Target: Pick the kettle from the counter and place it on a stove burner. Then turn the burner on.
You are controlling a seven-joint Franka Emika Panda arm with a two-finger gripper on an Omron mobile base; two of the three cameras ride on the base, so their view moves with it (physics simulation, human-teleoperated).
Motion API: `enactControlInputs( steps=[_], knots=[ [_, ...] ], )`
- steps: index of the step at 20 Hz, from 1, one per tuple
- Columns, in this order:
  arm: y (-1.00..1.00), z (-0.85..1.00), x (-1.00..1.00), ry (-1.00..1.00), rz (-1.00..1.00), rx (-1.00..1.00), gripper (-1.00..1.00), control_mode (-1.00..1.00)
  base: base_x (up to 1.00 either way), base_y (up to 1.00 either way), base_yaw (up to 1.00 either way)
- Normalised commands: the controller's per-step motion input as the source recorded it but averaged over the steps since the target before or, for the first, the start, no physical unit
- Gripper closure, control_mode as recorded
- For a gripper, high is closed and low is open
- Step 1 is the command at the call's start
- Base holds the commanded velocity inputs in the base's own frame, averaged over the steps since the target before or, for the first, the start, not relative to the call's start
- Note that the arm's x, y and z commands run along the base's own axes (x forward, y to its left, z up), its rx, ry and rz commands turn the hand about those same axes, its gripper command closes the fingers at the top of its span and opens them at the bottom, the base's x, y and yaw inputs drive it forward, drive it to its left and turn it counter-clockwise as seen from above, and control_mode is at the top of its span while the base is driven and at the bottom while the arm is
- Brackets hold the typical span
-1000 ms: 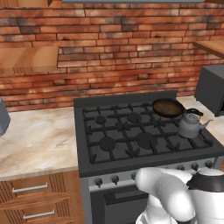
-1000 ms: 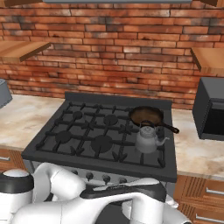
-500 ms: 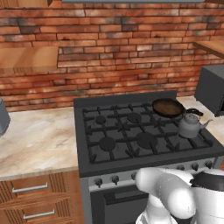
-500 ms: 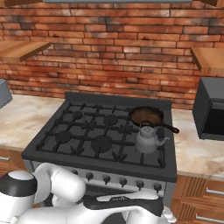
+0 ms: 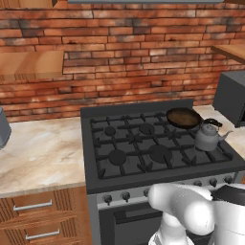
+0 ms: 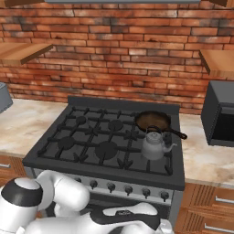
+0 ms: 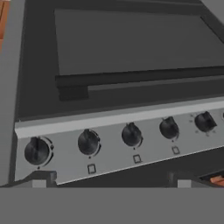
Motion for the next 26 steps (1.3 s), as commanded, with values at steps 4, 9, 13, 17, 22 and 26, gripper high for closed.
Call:
enactControlInputs(
  steps=[4, 9, 13, 17, 22, 26],
  knots=[
    [0.00, 0.00, 0.01, -0.09, 0.00, 0.00, -1.00, -1.00, 0.00, 0.00, 0.00],
    [-0.03, 0.00, 0.00, -0.37, 0.00, 0.00, -1.00, -1.00, 0.00, 0.00, 0.00],
    [-0.01, -0.06, 0.01, -0.31, 0.00, 0.00, -1.00, -1.00, 0.00, 0.00, 0.00],
    [0.00, -0.02, 0.00, -0.08, 0.00, 0.00, -1.00, -1.00, 0.00, 0.00, 0.00],
    [-0.03, 0.00, 0.03, 0.00, 0.00, 0.00, -1.00, -1.00, 0.00, 0.00, 0.00],
    [-0.20, 0.00, 0.13, -0.03, 0.00, 0.02, -1.00, -1.00, 0.00, 0.00, 0.00]
  ],
)
